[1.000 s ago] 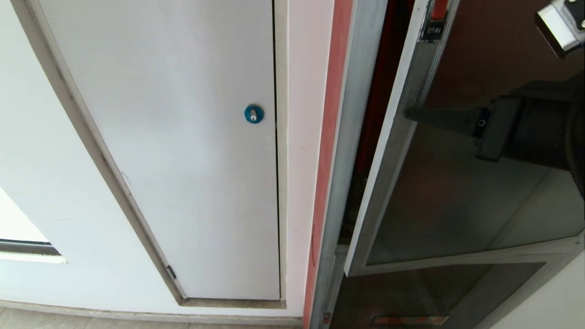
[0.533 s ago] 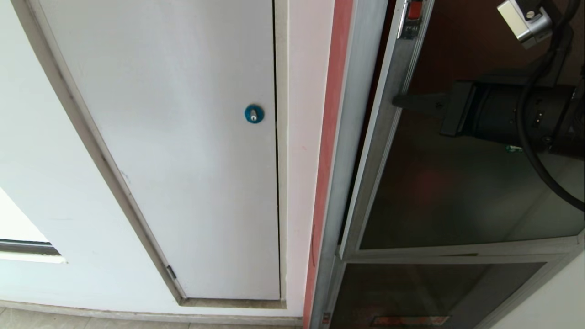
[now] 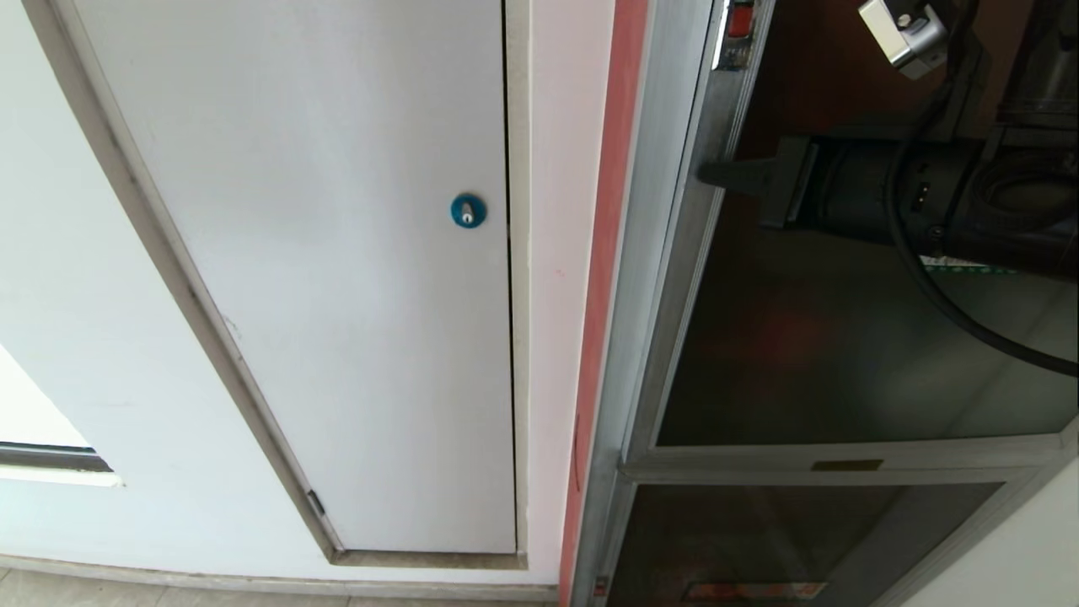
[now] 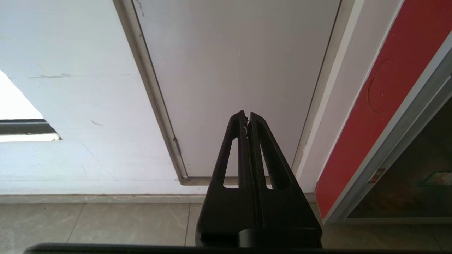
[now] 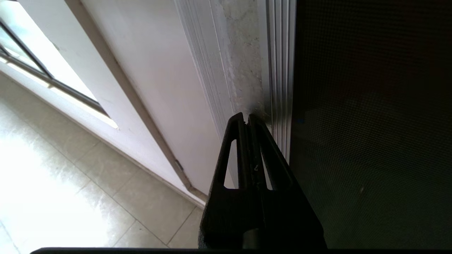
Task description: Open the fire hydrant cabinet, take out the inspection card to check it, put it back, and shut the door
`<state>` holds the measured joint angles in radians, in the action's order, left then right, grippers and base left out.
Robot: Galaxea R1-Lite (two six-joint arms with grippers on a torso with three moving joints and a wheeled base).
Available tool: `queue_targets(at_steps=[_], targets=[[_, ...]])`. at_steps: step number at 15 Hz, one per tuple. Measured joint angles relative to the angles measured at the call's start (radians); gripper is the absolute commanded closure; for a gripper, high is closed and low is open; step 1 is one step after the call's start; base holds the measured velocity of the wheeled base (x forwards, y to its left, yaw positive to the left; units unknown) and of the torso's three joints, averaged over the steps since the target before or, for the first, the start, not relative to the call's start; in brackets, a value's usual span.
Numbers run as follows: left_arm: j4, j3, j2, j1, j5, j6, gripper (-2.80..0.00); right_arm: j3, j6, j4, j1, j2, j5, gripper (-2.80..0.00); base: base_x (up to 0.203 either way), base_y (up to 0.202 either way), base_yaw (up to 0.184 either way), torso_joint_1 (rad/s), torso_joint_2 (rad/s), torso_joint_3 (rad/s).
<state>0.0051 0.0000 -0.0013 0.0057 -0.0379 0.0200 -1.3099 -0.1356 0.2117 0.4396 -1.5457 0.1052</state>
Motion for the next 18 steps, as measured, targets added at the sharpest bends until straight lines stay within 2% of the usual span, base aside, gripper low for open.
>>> queue_targets(at_steps=[10,18], targets=[[0.000,0.000,0.000,0.000,0.001,0.000,0.00,-0.065,-0.004,0.001,-0.020,-0.066,-0.048,0.00,0.000,0.000,0.000,0.000,0.00,0.000],[0.000,0.000,0.000,0.000,0.001,0.000,0.00,-0.090,-0.002,0.054,-0.030,-0.114,-0.099,0.00,0.000,0.000,0.000,0.000,0.00,0.000]])
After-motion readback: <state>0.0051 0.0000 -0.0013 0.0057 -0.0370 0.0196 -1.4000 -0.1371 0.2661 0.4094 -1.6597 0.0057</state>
